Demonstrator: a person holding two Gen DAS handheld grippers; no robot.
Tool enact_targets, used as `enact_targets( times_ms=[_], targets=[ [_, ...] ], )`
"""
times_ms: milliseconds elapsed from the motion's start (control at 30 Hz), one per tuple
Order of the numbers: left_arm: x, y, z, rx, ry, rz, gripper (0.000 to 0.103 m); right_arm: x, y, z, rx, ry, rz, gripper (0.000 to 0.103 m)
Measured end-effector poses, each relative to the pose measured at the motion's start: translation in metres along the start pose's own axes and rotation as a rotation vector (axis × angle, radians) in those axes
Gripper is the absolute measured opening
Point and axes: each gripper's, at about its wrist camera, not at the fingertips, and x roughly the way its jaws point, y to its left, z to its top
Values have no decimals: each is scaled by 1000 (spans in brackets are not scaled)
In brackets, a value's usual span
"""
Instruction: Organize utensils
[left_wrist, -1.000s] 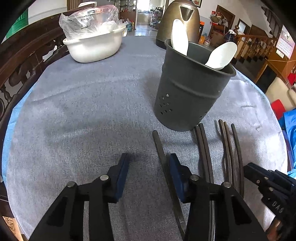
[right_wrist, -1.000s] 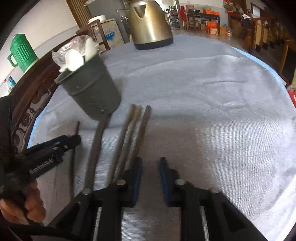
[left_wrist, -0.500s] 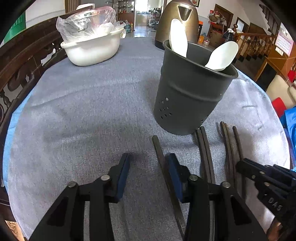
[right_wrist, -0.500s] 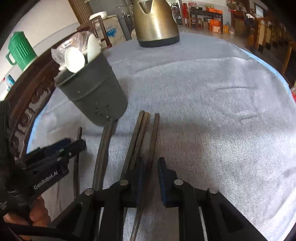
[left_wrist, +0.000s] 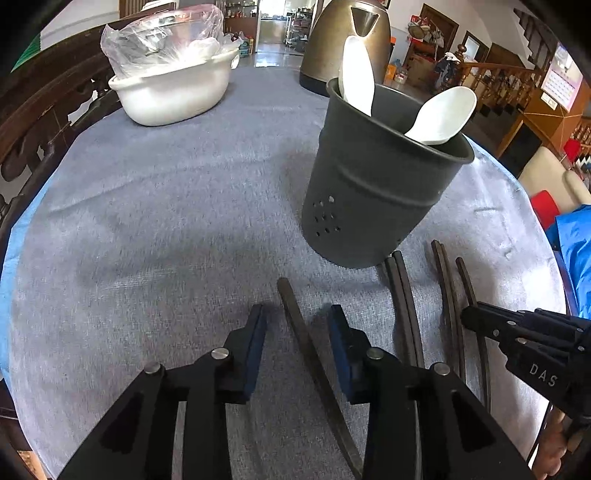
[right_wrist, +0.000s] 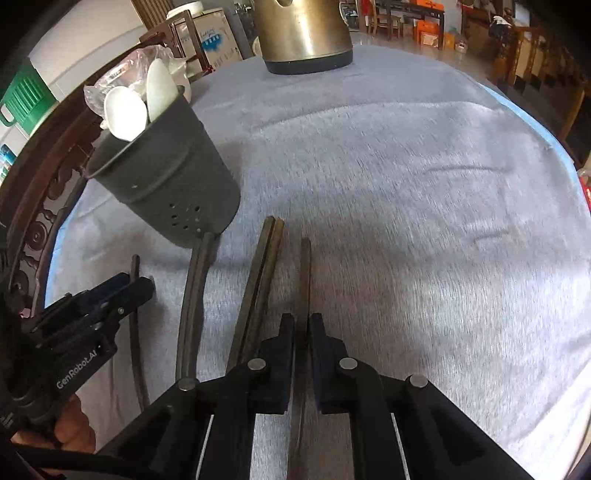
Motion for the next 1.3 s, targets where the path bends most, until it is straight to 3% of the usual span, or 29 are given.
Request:
enact_targets(
  times_ms=[67,100,133,233,367,567,833,1000,1133,1300],
  targets=[
    [0,-1,0,8,-11,3,31,0,2,1,-26,4,-7,9],
    [0,-1,-2,13,-17,10,19,0,1,1,-31,3,-4,8],
    [0,2,-4,15,-22,12,14,-1,1,0,-33,1,-1,6],
    [-3,13,-6,-31,-13,-43,7,-7,-6,-5,-14,-13,37,6],
    [-24,14,-11,-29,-67,-49,6,-26,-9,-9,8,-64,88,6],
    [-83,7,-10,-28,-217,-83,6,-74,-8,-16,1,-200,182,6],
    [-162,-12,0,-3,-474,-86,6,-151,-8,-14,38,-470,319,6],
    [-193,-13,15,-8,-617,-82,6,-184,3,3,35,-620,340,6],
    [-217,-10,31,-50,-784,-67,6,-206,11,23,79,-782,375,6],
    [-221,-3,49,-127,-922,-54,6,-215,18,37,130,-966,366,6]
  ],
)
